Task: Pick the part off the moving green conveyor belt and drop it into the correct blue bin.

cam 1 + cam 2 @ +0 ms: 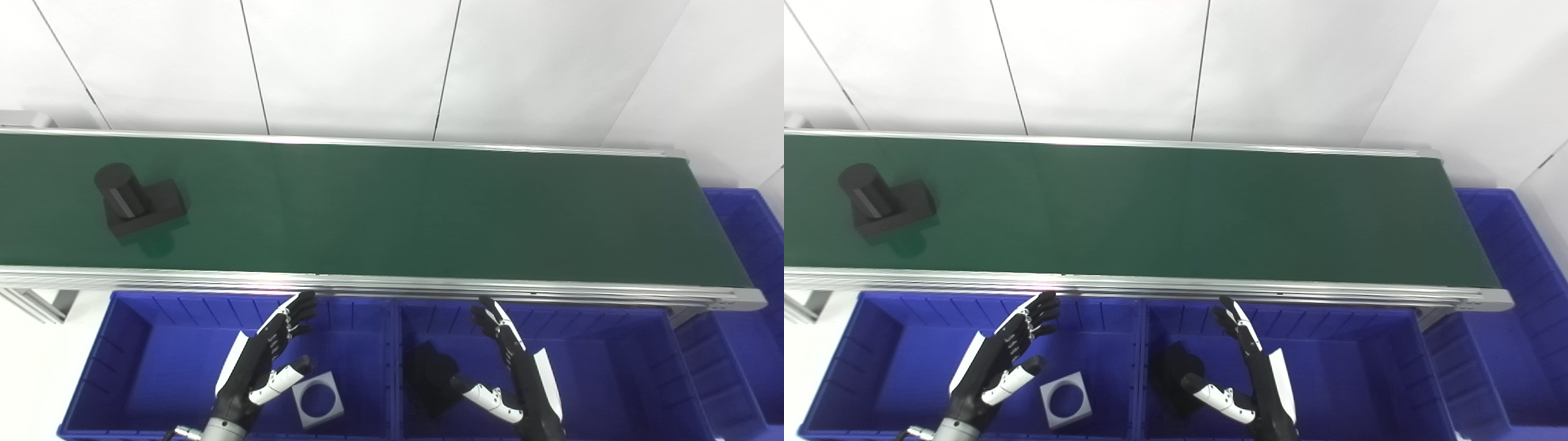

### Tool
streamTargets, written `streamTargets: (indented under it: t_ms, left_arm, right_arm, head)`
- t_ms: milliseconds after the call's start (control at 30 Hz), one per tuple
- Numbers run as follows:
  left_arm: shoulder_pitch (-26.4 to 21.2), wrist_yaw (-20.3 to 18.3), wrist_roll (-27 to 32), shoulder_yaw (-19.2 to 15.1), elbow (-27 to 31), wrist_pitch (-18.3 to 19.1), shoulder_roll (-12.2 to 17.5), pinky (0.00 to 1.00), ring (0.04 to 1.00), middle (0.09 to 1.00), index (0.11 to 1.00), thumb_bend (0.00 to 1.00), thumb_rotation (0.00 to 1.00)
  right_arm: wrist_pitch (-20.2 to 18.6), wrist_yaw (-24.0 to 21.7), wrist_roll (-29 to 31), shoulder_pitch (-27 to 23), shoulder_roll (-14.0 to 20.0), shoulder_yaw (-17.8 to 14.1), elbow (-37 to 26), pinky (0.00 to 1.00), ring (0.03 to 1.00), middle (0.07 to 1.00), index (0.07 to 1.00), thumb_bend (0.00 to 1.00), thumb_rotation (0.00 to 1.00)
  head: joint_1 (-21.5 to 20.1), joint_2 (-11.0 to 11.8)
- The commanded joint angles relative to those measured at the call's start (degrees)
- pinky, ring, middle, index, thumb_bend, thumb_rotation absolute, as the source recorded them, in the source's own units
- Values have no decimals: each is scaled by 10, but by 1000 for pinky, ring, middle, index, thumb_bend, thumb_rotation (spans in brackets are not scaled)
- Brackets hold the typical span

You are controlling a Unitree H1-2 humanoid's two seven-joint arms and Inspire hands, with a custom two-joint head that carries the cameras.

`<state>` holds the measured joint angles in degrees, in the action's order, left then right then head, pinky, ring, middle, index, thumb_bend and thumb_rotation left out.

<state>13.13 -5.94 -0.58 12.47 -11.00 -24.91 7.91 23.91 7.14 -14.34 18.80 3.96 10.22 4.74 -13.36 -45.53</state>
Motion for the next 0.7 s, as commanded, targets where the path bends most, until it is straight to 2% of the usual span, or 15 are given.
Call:
streamTargets:
  t_ms: [0, 667]
  left_arm:
    - [-6, -7, 1, -4, 14, -20, 0, 809, 861, 881, 874, 722, 695]
    - [-4, -6, -4, -5, 16, -20, 1, 803, 860, 883, 873, 709, 702]
  right_arm:
    - [29, 3, 7, -3, -2, -1, -11, 864, 853, 867, 926, 874, 614]
    - [25, 1, 0, -1, -4, -2, -15, 873, 864, 868, 929, 891, 629]
  head:
    - [1, 0]
    - [-1, -3]
